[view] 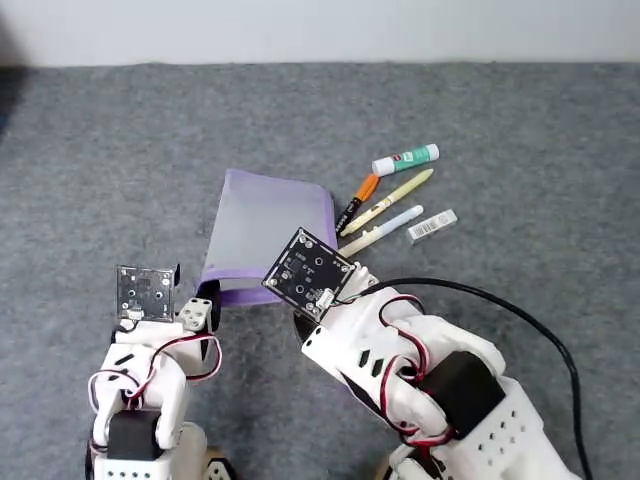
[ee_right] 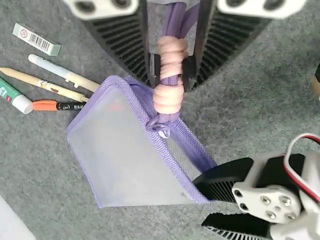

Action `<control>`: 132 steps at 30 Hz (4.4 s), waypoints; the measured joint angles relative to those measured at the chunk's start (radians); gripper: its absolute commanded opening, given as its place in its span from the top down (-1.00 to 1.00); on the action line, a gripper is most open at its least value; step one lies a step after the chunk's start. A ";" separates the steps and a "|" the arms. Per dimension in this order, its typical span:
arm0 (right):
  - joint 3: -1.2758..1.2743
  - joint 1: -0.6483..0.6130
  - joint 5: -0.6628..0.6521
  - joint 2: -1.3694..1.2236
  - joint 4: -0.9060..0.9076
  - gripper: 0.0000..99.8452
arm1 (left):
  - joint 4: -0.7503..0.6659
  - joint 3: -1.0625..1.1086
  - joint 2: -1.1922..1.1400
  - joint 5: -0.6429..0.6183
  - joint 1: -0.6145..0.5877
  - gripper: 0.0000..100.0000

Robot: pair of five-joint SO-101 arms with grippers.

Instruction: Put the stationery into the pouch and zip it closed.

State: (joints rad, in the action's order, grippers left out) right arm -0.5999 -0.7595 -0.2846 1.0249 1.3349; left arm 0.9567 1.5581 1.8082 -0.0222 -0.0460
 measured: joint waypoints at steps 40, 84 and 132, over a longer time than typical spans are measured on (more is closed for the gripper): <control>-0.074 0.361 -0.015 0.187 0.069 0.98 | 0.423 -0.319 -0.002 0.011 -0.060 0.98; 0.763 0.658 0.620 -1.036 0.308 0.76 | 0.509 -0.575 -0.379 -0.292 0.064 0.98; 1.524 0.767 0.804 -1.984 0.304 0.98 | 0.397 -0.674 -0.727 -0.298 0.061 0.98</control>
State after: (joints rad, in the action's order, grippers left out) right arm 0.9237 0.0077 0.5194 -0.9590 1.6387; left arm 1.3541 0.8846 1.0810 -0.3199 0.0153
